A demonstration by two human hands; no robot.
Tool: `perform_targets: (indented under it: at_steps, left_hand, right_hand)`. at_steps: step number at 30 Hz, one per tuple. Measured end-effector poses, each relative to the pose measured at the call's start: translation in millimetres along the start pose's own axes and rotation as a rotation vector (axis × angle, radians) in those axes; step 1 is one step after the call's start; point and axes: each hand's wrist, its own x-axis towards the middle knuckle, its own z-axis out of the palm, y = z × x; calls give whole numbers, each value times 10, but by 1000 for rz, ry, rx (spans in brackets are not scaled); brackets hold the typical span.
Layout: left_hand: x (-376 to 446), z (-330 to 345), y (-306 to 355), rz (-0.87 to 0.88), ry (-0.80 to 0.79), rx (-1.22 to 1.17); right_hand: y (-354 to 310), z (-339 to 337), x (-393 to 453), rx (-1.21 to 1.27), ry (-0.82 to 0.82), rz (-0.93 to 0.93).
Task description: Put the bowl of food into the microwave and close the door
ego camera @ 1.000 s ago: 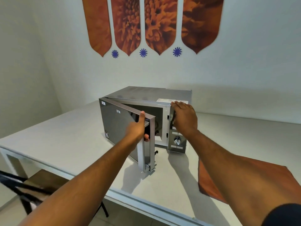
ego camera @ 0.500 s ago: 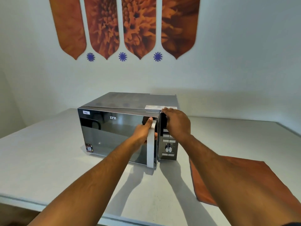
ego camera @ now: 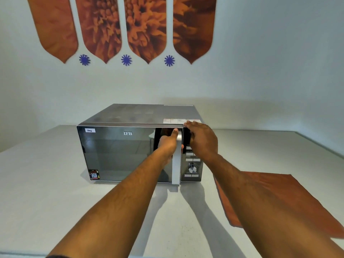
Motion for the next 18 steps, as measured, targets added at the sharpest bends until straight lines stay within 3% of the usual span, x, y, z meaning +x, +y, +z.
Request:
perform_targets:
  at_steps: [8,12,14,18]
  left_hand:
    - [45,114,51,-8,120,100]
    - [4,113,10,30,202,340]
    - [-19,51,-39,161,273,539]
    - [-126,-188,-33,589,417,946]
  right_hand:
    - [37,-34,-21,-82,-64,-90]
    - [46,-50,-36,-146,-159,-106]
    - [68,-50,-44,-157,-227,-120]
    - [44,-98,-92,-174,-289,-104]
